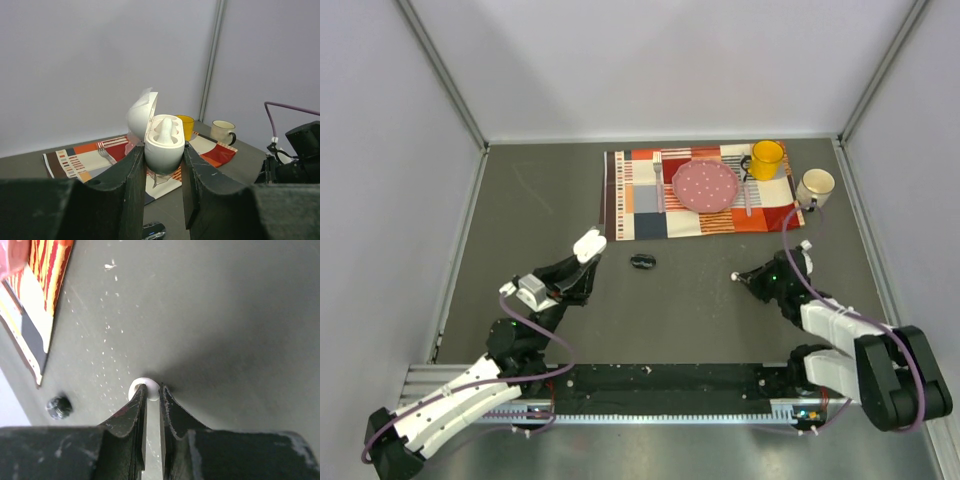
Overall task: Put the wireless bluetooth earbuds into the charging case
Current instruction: Pick up the earbud from the center of the board.
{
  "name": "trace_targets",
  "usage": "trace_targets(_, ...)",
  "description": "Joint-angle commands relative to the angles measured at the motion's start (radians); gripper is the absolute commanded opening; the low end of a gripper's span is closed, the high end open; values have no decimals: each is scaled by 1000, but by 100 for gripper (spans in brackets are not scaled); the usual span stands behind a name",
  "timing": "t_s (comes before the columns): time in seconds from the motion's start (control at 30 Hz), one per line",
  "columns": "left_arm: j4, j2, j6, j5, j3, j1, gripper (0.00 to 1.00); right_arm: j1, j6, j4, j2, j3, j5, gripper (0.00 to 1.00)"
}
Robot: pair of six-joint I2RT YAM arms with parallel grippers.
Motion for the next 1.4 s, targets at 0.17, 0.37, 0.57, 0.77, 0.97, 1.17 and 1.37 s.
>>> trace_targets(0.17, 46, 2, -24, -22, -1, -3, 0, 31, 242, -71, -131, -41, 129, 24)
trace_targets(0.37, 48, 5, -22, -20, -1, -3, 0, 31, 197, -115, -145, -12, 62, 38)
trace_targets(0.57, 36, -7, -18, -20, 0, -1, 0, 31, -46, -207, -234, 76, 131, 37)
trace_targets(0.77, 28, -21, -19, -20, -1, -1, 0, -26, -327, -230, -162, 162, 149, 38)
trace_targets(0.97, 24, -20, -24, -13, 2, -3, 0, -66, -419, -189, 48, 255, -110, 38)
trace_targets(1.17, 4, -40, -21, -17, 3, -1, 0, -64, -427, -141, 170, 292, -204, 38)
trace_targets(1.37, -7, -49, -15, -25, 6, -3, 0, -64, -426, -169, 176, 288, -175, 38)
